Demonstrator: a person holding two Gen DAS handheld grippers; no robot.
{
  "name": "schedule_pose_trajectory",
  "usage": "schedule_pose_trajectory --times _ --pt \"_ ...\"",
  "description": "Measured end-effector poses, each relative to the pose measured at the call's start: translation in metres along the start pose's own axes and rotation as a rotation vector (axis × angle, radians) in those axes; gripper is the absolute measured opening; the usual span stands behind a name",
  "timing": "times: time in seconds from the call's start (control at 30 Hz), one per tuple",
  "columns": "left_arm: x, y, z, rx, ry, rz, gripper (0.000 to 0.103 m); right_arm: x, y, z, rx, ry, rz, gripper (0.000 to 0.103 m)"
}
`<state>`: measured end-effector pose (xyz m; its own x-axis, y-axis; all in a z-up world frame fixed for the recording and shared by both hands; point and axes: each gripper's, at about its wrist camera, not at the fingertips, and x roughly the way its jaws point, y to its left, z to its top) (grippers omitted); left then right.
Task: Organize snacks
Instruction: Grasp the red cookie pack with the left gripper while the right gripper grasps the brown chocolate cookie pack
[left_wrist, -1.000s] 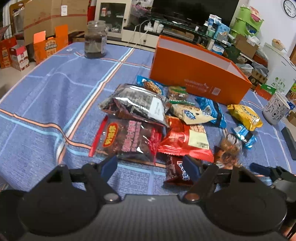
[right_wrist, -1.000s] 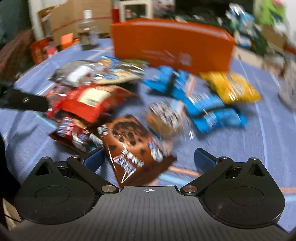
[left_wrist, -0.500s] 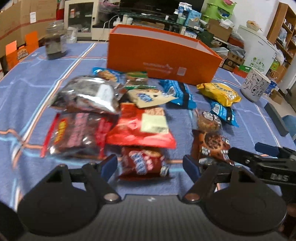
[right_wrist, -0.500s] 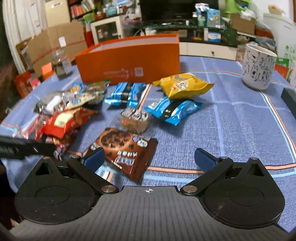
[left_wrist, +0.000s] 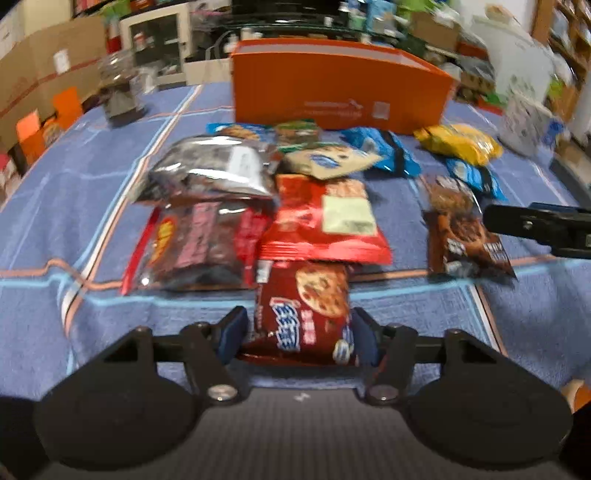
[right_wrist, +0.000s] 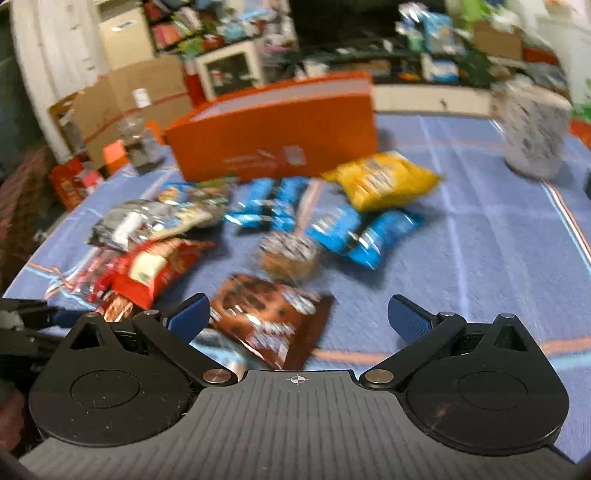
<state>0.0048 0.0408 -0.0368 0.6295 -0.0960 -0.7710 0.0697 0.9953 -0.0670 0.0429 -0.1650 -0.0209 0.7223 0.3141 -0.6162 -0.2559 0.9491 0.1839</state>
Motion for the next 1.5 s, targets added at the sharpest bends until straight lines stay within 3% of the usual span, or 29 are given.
schedule_pose_trajectory --times 0.1,0.23,0.47,0.6,0.73,0.93,1.03,1.17,1.37,1.5 --pt "-0.003 0.012 0.005 -0.083 0.005 -0.037 0.065 0.025 0.007 0.013 -0.014 0.041 0.038 0.097" --pt "-0.013 0.018 0.004 -0.093 -0.008 -0.043 0.067 0.052 0.016 0.012 0.007 0.130 0.091 0.097" --pt "-0.015 0.019 -0.003 -0.057 -0.004 -0.044 0.070 0.012 0.045 -0.028 -0.111 0.154 0.155 0.097" --pt "-0.004 0.014 0.001 -0.052 0.011 -0.036 0.070 0.006 0.037 -0.031 -0.130 0.109 0.059 0.097" --pt "0.003 0.004 0.006 -0.020 0.004 -0.001 0.070 0.018 0.031 -0.015 -0.069 0.112 0.091 0.096" --pt "0.007 -0.004 0.004 0.050 -0.016 0.046 0.070 0.031 0.054 -0.020 -0.185 0.150 0.056 0.097" --pt "0.007 -0.001 0.004 0.036 -0.014 0.040 0.071 0.029 0.059 -0.027 -0.244 0.130 0.009 0.097" --pt "0.008 -0.001 0.004 0.037 -0.016 0.044 0.071 0.027 0.051 -0.029 -0.212 0.104 -0.019 0.097" --pt "0.008 -0.003 0.006 0.032 -0.007 0.049 0.071 0.030 0.052 -0.022 -0.221 0.128 -0.008 0.096" --pt "0.009 -0.005 0.005 0.032 -0.018 0.049 0.070 0.028 0.053 -0.024 -0.226 0.118 -0.015 0.085"
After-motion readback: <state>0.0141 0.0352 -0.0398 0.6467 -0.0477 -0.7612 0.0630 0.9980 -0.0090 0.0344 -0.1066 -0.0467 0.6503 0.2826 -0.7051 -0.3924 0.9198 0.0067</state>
